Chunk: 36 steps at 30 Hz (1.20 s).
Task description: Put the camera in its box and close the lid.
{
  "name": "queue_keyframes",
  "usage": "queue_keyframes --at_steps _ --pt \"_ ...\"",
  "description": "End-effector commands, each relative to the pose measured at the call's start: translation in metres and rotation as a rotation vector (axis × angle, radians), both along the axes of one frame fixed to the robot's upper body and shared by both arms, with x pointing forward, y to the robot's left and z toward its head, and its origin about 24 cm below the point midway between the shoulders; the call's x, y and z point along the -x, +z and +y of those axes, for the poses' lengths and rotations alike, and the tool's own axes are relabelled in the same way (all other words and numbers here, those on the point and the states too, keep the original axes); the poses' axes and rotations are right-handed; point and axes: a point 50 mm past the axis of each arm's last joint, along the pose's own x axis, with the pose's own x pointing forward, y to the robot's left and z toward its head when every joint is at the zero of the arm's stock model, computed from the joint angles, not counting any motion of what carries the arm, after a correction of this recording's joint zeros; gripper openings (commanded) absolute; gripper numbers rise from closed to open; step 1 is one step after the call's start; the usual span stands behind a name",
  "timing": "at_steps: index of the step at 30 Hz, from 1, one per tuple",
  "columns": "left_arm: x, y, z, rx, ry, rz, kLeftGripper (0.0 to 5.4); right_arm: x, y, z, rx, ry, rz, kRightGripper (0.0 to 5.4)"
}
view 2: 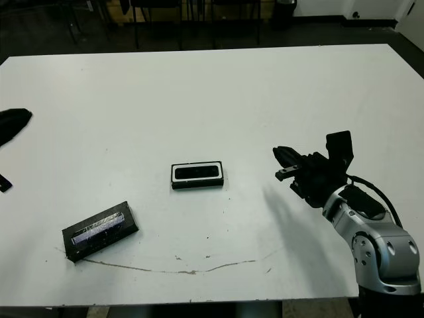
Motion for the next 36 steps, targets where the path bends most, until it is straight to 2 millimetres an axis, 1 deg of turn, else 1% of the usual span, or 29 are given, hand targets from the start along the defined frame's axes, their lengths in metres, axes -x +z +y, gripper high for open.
queue_keyframes --at_steps 1,4,8,14,23,31,36 --pt "0.004 -0.013 -0.004 -0.077 -0.113 0.13 1.35 0.0 -0.002 -0.003 -0.016 0.003 0.028 0.0" --pt "0.008 -0.022 -0.01 -0.125 -0.17 0.197 1.88 0.001 -0.002 -0.003 -0.023 0.0 0.021 0.0" --pt "0.012 -0.03 -0.016 -0.123 -0.186 0.216 2.61 -0.001 -0.003 -0.005 0.013 -0.006 0.036 0.0" --pt "0.011 -0.035 -0.021 -0.113 -0.214 0.251 3.75 -0.003 -0.009 -0.007 0.057 -0.009 0.054 0.0" --pt "0.014 -0.046 -0.029 -0.093 -0.294 0.312 5.38 -0.002 -0.005 -0.007 0.091 -0.011 0.053 0.0" --pt "0.013 -0.058 -0.023 -0.115 -0.422 0.389 5.38 -0.002 -0.006 -0.009 0.12 -0.01 0.048 0.0" --pt "0.015 -0.065 -0.022 -0.142 -0.465 0.409 5.38 0.0 -0.003 -0.008 0.131 -0.012 0.044 0.0"
